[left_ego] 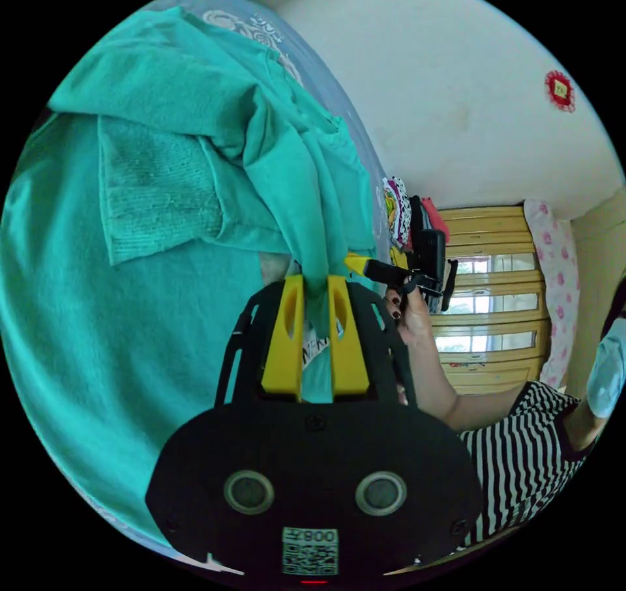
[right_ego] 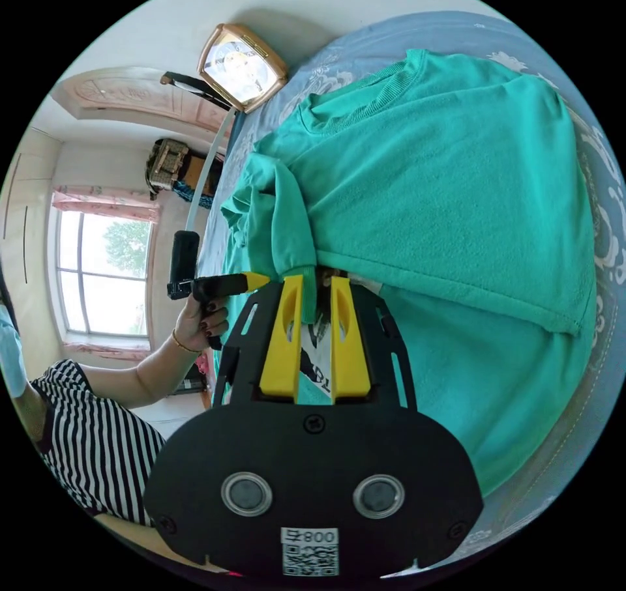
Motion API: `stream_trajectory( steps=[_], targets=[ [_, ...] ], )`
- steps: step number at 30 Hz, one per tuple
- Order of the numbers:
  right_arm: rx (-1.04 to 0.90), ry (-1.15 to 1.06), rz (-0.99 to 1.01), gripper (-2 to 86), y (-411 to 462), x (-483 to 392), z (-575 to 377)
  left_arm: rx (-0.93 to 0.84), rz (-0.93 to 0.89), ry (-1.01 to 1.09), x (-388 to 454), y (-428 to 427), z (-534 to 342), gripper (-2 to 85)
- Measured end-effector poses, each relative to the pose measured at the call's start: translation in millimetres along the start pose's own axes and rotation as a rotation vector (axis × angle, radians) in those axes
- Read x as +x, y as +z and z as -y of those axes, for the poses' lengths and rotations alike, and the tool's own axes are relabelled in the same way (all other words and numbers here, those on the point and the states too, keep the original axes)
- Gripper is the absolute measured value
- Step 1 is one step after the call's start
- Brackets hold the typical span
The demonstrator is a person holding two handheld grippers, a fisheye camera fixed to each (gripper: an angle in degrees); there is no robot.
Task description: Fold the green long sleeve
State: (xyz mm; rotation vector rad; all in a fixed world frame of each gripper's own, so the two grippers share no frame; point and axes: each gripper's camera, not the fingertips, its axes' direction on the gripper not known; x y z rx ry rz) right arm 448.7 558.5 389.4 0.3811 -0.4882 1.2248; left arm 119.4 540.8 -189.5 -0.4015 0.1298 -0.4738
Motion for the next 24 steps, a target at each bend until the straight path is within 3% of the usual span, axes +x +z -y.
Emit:
stream_trajectory(
  steps=[8,15,24],
  targets=[
    [-0.126,-0.12,-0.076,0.9,-3,-32,30,0.121,-0.162,-0.045,-8,2,-32,3.7],
    [-0.113,-0.232,-0.128,0.4,-53,-60,60,0.236,-0.305,-0.086,-13,19,-54,3.3],
    [-0.172,-0.297,-0.278,0.4,-92,-73,96,0.248,-0.507,-0.149,-21,80,-46,3.6]
  ],
)
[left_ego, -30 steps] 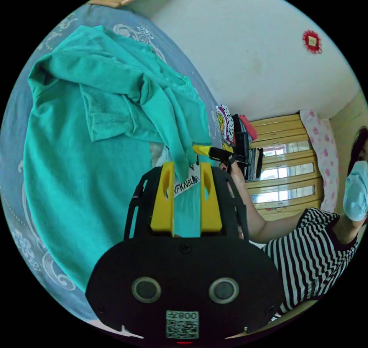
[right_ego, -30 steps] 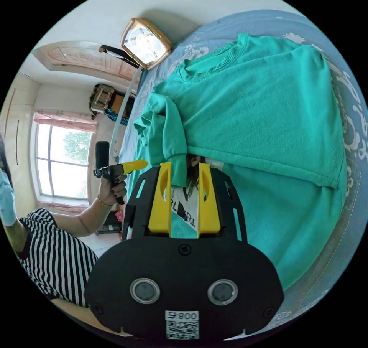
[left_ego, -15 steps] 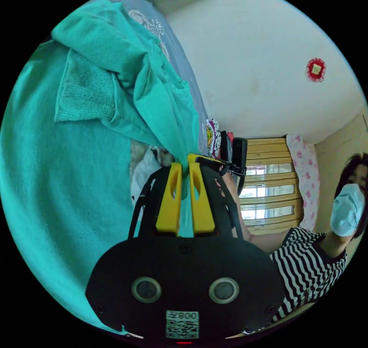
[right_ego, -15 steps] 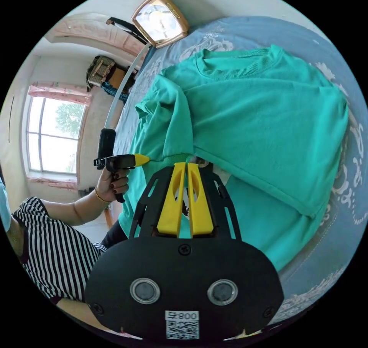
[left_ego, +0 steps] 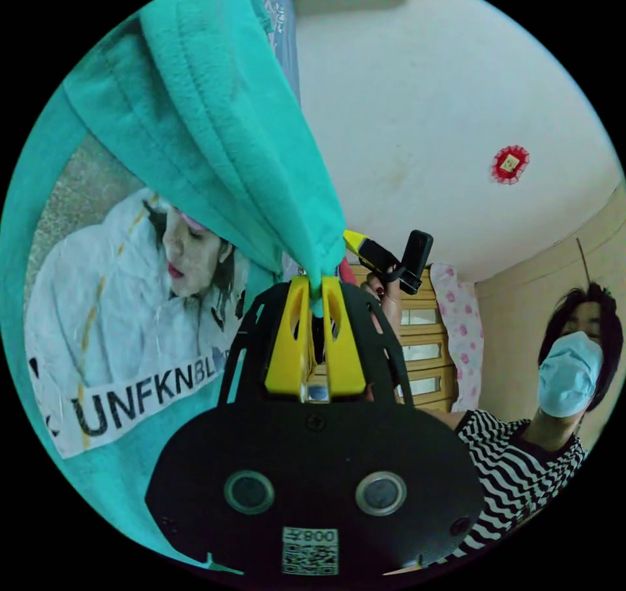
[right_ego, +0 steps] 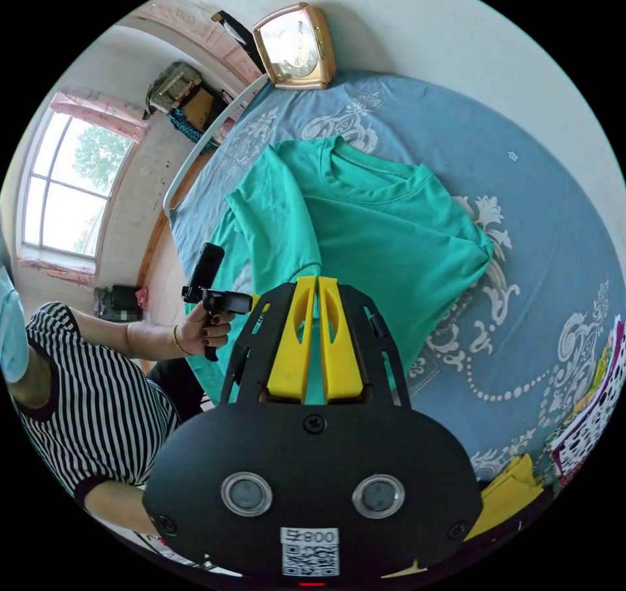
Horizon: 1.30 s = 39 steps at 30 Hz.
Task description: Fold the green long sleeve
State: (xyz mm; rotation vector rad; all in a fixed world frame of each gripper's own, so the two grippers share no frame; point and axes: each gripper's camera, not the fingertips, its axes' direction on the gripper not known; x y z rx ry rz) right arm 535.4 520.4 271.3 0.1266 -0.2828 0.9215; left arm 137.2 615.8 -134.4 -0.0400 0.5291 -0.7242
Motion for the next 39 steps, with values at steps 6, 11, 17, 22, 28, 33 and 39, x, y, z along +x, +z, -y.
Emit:
stream_trajectory(
  steps=[6,11,17,22,28,33,39],
  targets=[
    [-0.055,0.027,-0.061,0.4,9,22,14,0.003,0.004,-0.066,-28,23,9,3.7],
    [-0.067,0.042,-0.098,0.4,11,33,18,-0.002,-0.009,-0.112,-45,40,11,3.7],
    [-0.078,0.075,-0.114,0.4,20,50,18,-0.004,0.02,-0.114,-55,54,12,3.9],
    [-0.08,0.105,-0.117,0.4,33,62,19,-0.01,0.061,-0.073,-50,58,13,4.0],
    [-0.07,0.127,-0.11,0.4,42,71,22,-0.008,0.094,-0.053,-41,59,10,4.1],
    [-0.079,0.114,-0.12,0.5,44,71,29,-0.036,0.112,-0.035,-29,53,3,3.0],
    [0.03,0.127,-0.081,0.4,30,63,20,-0.061,0.2,0.129,16,28,11,1.3]
  ],
)
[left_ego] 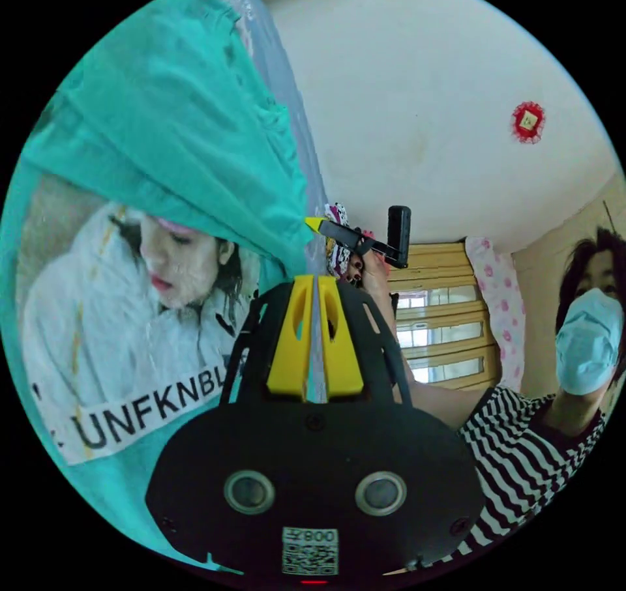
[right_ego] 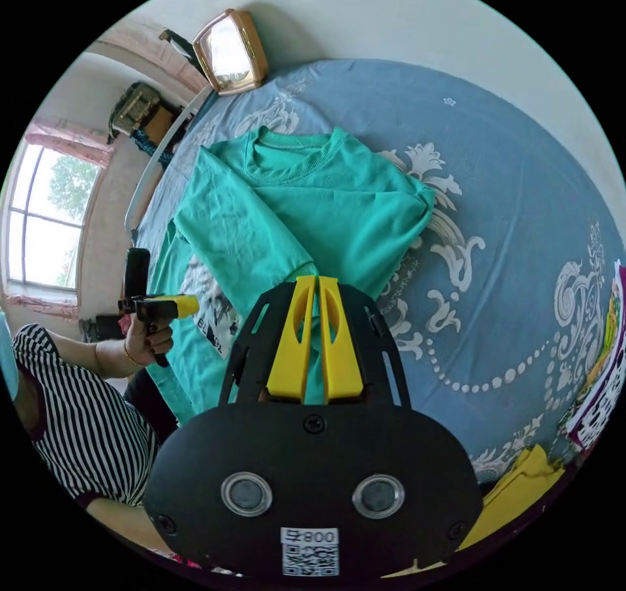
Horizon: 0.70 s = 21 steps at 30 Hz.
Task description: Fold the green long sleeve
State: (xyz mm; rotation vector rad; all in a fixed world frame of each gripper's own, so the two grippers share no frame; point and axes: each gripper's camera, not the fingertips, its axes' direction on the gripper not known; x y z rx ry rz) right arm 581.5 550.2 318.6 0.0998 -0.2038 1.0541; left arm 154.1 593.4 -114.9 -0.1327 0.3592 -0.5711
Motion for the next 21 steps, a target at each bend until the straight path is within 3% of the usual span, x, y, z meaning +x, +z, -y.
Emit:
stream_trajectory(
  steps=[5,8,13,15,21],
  targets=[
    [0.137,0.006,-0.048,0.1,-15,-30,-20,0.111,0.243,0.139,27,-64,32,0.5],
    [0.176,-0.048,0.089,0.1,-2,-49,-26,0.163,0.384,0.141,29,-99,47,0.3],
    [-0.045,-0.078,0.06,0.1,64,-68,-15,0.214,0.602,0.115,28,-134,59,0.2],
    [-0.012,-0.065,0.084,0.1,67,-67,-14,0.172,0.699,0.1,22,-138,66,0.3],
    [-0.001,-0.078,0.058,0.0,63,-81,-6,0.205,0.689,0.143,47,-149,78,0.3]
  ],
)
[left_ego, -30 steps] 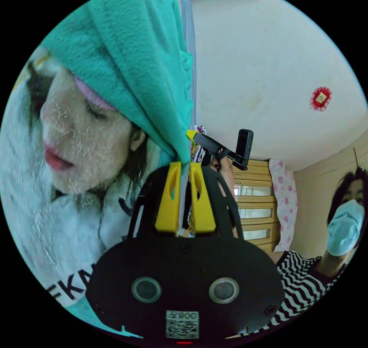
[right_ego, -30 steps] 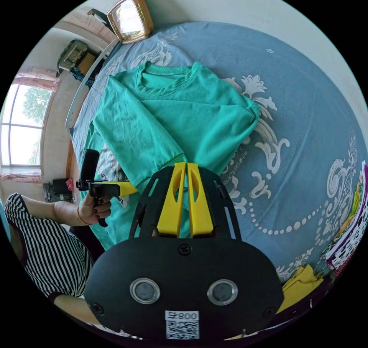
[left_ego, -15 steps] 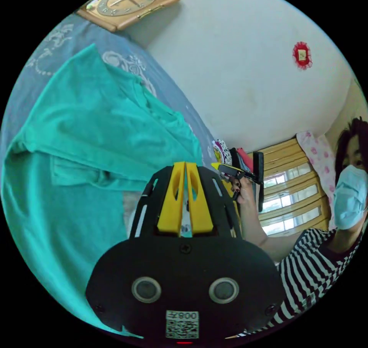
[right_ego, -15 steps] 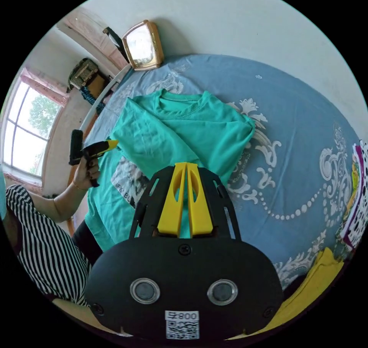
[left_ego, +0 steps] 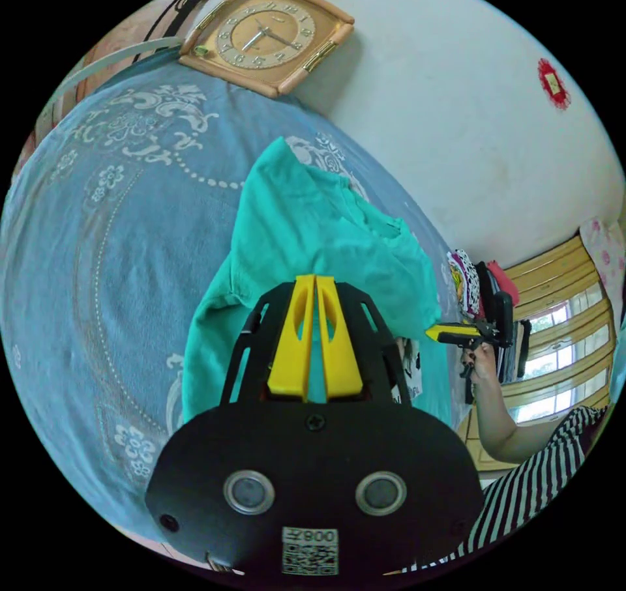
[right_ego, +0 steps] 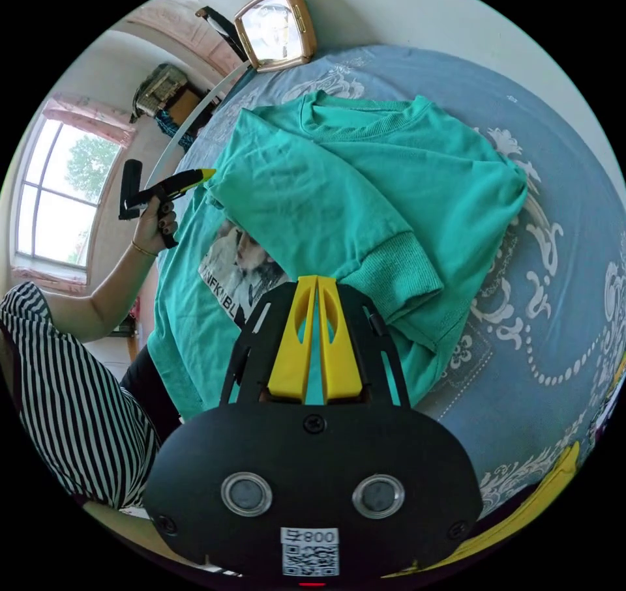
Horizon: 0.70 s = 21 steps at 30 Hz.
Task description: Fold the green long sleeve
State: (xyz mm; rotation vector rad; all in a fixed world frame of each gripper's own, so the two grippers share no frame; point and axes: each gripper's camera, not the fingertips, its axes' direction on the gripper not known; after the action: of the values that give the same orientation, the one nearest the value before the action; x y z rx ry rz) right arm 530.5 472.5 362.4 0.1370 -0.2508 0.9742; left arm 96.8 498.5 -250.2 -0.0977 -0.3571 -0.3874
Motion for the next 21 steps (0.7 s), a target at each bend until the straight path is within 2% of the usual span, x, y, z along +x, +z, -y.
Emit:
stream_trajectory(
  steps=[7,12,18,21],
  targets=[
    [0.083,-0.01,0.044,0.0,-3,-12,25,0.067,0.091,0.095,8,-13,78,0.2],
    [0.078,-0.079,0.055,0.0,14,-33,70,-0.077,0.326,0.127,-4,15,150,0.2],
    [0.038,-0.17,0.111,0.1,49,-68,127,-0.049,0.358,0.147,-13,-9,167,0.1],
    [0.063,-0.217,0.1,0.2,58,-90,154,-0.016,0.224,0.21,-7,-42,151,0.2]
  ],
)
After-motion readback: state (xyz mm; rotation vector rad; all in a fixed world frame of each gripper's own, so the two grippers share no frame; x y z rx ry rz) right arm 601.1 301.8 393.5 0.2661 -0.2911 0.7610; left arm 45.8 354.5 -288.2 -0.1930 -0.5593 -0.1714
